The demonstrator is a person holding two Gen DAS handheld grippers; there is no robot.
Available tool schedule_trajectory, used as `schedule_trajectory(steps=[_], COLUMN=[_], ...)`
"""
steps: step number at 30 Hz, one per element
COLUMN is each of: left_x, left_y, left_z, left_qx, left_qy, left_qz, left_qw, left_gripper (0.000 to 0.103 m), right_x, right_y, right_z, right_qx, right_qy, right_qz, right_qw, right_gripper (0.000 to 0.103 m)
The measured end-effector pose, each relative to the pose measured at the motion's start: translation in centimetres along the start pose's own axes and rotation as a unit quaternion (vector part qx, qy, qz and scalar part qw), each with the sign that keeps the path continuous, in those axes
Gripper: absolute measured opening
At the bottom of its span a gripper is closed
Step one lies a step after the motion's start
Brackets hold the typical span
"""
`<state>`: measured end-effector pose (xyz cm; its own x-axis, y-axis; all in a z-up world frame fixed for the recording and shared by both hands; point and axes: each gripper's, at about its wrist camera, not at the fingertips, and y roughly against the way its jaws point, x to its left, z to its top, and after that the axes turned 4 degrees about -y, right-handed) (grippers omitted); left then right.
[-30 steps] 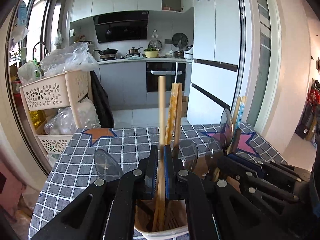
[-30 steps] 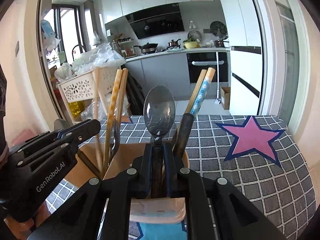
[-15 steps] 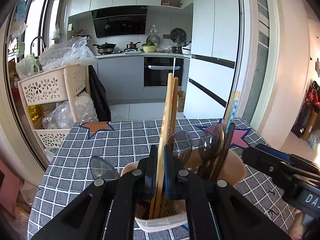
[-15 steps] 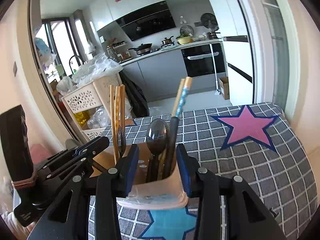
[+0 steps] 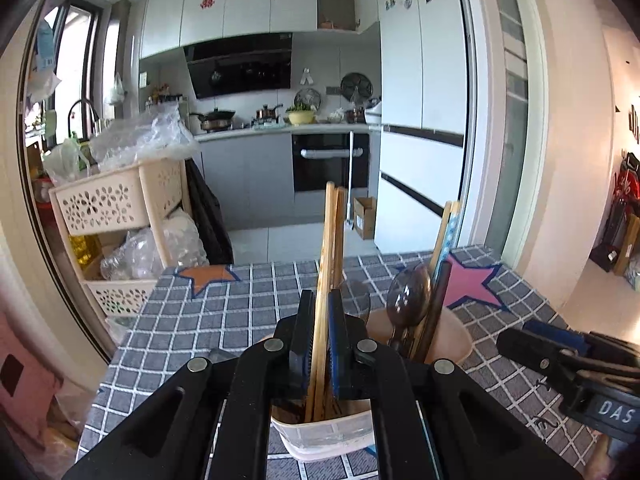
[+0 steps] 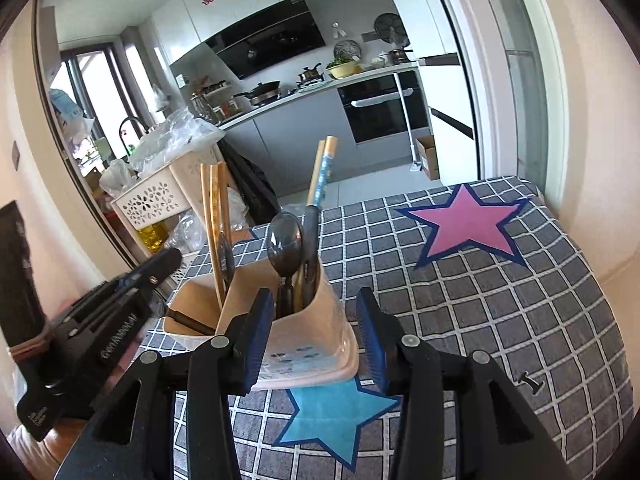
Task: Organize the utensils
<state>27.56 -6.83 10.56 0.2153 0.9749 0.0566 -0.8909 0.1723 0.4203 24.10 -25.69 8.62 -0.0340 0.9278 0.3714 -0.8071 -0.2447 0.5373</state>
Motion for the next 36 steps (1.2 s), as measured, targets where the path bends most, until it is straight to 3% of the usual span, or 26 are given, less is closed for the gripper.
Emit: schedule_trajectory(steps=[4, 8, 9, 10, 11, 13, 18, 20, 22, 27, 36], left_x=[0.5, 1.2, 1.4, 1.5, 1.8, 2.1, 2.7, 3.1, 3.5, 3.8, 3.4], left_y=[1.7, 2.7, 2.9, 3.0, 3.1, 3.7, 3.6, 3.9, 4.2, 5.3, 7.6], left_z=[0.1, -0.1, -0.2, -0.3, -0.3, -0.5, -1.0, -1.4, -1.9, -3.3, -5.1], left_qx=[-0.028, -0.030, -0.029, -0.025, -0.019, -0.031, -0.005, 0.006, 0.021, 0.040, 0.063], left_qy=[0.012, 0.022, 0.026, 0.028, 0.030, 0.029, 0.024, 0.027, 0.033, 0.038, 0.046], left_qz=[-0.004, -0.008, -0.014, -0.018, -0.014, 0.011, 0.031, 0.040, 0.046, 0.052, 0.049], left_qw=[0.9995, 0.9993, 0.9992, 0.9991, 0.9993, 0.9991, 0.9992, 0.9988, 0.9982, 0.9972, 0.9958], left_gripper=[0.038, 0.039, 0.044, 0.091, 0.103, 0.103, 0.103, 0.103, 0.103, 0.103, 0.103], right_x=[0.1, 0.3, 0.3, 0.3, 0.3, 0.3, 0.8, 1.5, 2.4, 3.6, 3.4], right_y=[0.7, 1.0, 1.1, 1.1, 1.1, 1.1, 0.9, 1.1, 1.4, 2.5, 5.5], right_z=[-0.2, -0.4, -0.5, -0.6, -0.6, -0.5, -0.4, -0.6, -1.0, -2.4, -3.9], right_qx=[-0.003, -0.001, 0.000, -0.001, -0.002, 0.000, 0.009, 0.008, -0.002, -0.016, -0.039], right_qy=[0.008, 0.015, 0.014, 0.012, 0.011, 0.008, 0.017, 0.039, 0.068, 0.108, 0.107], right_qz=[-0.005, -0.007, -0.007, -0.008, -0.009, -0.008, -0.014, -0.026, -0.041, -0.064, -0.073], right_qw=[1.000, 1.000, 1.000, 1.000, 1.000, 1.000, 1.000, 0.999, 0.997, 0.992, 0.991], right_gripper=[0.046, 0.047, 0.047, 0.047, 0.047, 0.047, 0.048, 0.058, 0.077, 0.088, 0.089])
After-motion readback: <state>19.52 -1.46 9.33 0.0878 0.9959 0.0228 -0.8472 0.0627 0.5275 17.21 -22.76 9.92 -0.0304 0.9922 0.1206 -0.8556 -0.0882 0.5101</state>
